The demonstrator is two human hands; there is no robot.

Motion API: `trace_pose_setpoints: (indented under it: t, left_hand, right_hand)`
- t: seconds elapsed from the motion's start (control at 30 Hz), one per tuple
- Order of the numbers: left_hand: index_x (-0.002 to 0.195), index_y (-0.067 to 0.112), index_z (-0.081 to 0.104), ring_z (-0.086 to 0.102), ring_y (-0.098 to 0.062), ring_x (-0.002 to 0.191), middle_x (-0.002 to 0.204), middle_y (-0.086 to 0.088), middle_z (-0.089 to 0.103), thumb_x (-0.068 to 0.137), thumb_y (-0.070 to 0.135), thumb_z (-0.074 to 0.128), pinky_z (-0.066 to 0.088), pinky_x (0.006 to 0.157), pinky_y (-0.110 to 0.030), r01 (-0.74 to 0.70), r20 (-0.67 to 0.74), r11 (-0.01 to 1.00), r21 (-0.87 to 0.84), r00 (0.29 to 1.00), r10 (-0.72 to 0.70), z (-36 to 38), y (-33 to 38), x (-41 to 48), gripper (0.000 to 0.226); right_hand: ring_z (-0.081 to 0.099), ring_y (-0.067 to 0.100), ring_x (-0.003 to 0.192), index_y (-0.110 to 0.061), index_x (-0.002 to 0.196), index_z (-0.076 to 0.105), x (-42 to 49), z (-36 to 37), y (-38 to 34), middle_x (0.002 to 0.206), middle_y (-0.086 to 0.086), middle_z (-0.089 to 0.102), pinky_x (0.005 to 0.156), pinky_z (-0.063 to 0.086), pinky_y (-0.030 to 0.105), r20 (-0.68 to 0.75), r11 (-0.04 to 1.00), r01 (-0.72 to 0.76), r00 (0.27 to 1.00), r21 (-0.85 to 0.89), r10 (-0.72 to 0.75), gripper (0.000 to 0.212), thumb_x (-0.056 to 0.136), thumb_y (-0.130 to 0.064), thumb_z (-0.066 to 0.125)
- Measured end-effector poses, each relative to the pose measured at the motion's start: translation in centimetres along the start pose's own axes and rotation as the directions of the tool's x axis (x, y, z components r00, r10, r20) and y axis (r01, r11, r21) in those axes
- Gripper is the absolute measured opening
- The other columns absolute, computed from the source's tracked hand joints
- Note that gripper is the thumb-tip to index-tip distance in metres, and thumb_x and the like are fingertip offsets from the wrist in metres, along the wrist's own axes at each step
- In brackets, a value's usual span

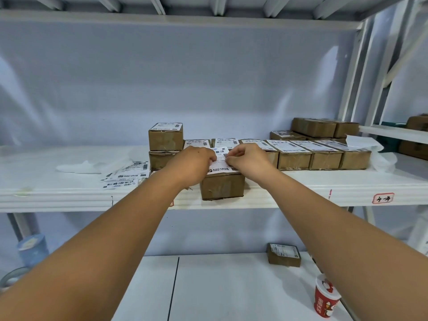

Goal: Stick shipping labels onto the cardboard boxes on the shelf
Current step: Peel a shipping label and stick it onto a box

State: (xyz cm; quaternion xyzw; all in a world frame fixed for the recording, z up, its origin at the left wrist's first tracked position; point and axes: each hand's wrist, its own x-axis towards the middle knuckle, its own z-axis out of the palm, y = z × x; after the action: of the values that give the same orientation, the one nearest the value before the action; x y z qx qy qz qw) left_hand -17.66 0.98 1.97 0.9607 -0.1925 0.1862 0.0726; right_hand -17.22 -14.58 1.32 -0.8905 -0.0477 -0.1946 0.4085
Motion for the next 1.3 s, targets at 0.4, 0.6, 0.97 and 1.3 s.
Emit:
trace_pose_setpoints:
  t: [0.4, 0.6, 0.97, 1.3]
  left_hand:
    - [0.126, 0.020, 0.053, 0.052, -0.024, 0.110, 0.124, -0.005, 0.059, 0.095, 0.007, 0.040, 0.043, 0.082, -0.029, -0.003, 0.007, 0.999, 0.042, 1.000, 0.003, 0.0, 0.4, 0.1, 0.036]
    - [0.105, 0.010, 0.062, 0.054, -0.025, 0.093, 0.104, -0.009, 0.063, 0.100, 0.023, 0.037, 0.035, 0.067, -0.028, 0.099, 0.008, 0.982, -0.164, 0.995, -0.099, -0.3, 0.7, 0.3, 0.029]
    - [0.141, 0.010, 0.037, 0.033, -0.030, 0.133, 0.145, -0.015, 0.037, 0.099, 0.018, 0.033, 0.027, 0.102, -0.031, 0.221, 0.145, 0.935, -0.279, 0.972, -0.187, 1.2, 2.6, 2.5, 0.043]
    - [0.151, 0.011, 0.010, 0.023, -0.021, 0.142, 0.159, -0.005, 0.005, 0.098, 0.034, 0.035, 0.029, 0.103, -0.028, 0.361, 0.139, 0.790, -0.496, 0.931, -0.338, 1.8, 2.2, 1.8, 0.063]
  right_hand:
    - [0.051, 0.007, 0.060, -0.019, 0.094, 0.072, 1.5, 0.4, -1.0, 0.088, -0.003, 0.063, 0.053, 0.039, 0.017, -0.016, 0.999, 0.048, 0.999, 0.024, -0.047, 0.028, 0.092, -0.009, 0.046]
    - [0.054, 0.015, 0.087, -0.021, 0.116, 0.067, 1.4, 0.5, -1.3, 0.119, 0.001, 0.064, 0.057, 0.035, 0.012, 0.158, 0.976, 0.081, 0.986, -0.203, -0.049, 0.034, 0.094, -0.011, 0.043]
    - [0.006, 0.019, 0.147, -0.006, 0.145, 0.035, 1.5, 1.0, -0.3, 0.155, 0.012, 0.025, 0.104, 0.015, 0.015, 0.349, 0.962, 0.229, 0.922, -0.147, -0.166, 0.047, 0.099, 0.001, 0.027]
    - [0.055, 0.009, 0.109, -0.017, 0.149, 0.031, 0.2, 1.1, 0.2, 0.115, -0.009, 0.053, 0.087, 0.038, 0.019, 0.311, 0.972, -0.084, 0.950, 0.218, 0.012, 0.047, 0.102, -0.014, 0.031]
